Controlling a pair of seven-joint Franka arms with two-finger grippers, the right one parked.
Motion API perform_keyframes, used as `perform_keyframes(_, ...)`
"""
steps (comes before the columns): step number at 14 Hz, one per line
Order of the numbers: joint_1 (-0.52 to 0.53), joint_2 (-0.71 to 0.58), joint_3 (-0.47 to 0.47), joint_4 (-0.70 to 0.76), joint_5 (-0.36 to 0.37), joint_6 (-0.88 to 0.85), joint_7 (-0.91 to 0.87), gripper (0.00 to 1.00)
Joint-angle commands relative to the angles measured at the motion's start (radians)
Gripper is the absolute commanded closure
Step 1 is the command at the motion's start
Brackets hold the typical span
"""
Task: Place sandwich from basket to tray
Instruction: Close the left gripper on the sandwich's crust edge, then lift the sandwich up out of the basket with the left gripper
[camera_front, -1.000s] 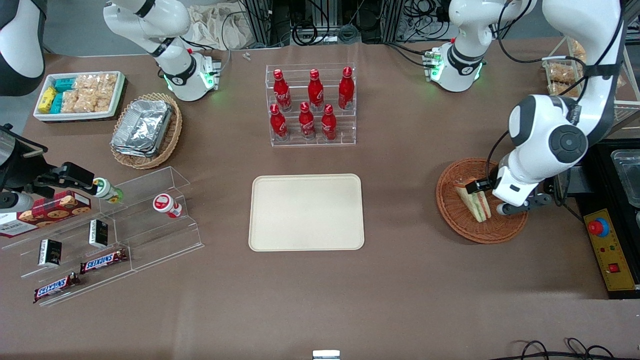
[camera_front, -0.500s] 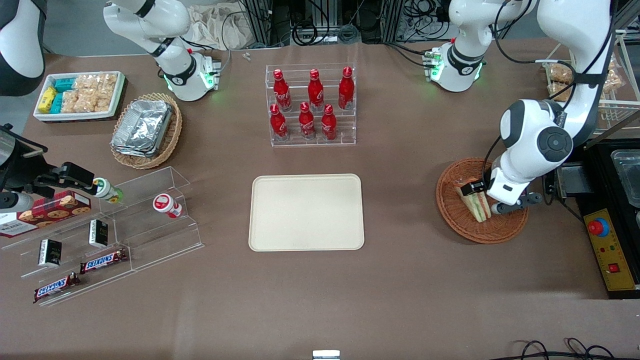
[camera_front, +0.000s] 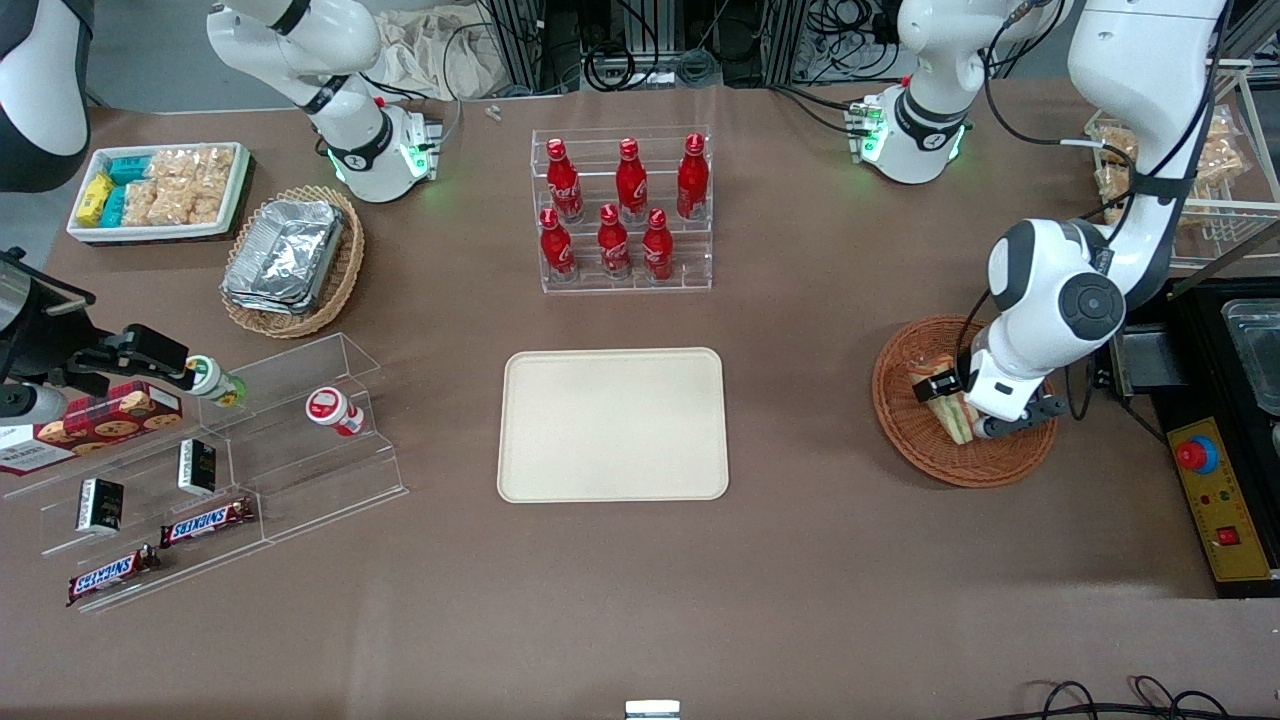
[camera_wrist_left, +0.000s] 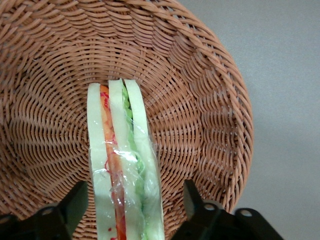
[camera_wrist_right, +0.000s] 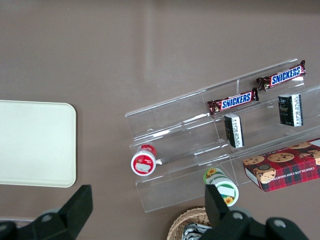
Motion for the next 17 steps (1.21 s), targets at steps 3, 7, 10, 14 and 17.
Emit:
perform_keyframes(3,-0.002,-0.047,0.0,-0.011,0.011,-0.027,-0.016,1.0)
perform_keyframes(7,-0.002,-0.102,-0.002,0.096,0.01,-0.242,-0.006,1.0)
perform_keyframes(10,-0.002,-0.096,-0.004,0.317,0.008,-0.48,0.037,1.0)
perform_keyframes(14,-0.008,-0.065,-0.005,0.573,-0.006,-0.685,0.088,1.0)
perform_keyframes(17,-0.027,-0.065,-0.057,0.602,-0.016,-0.707,0.113,1.0)
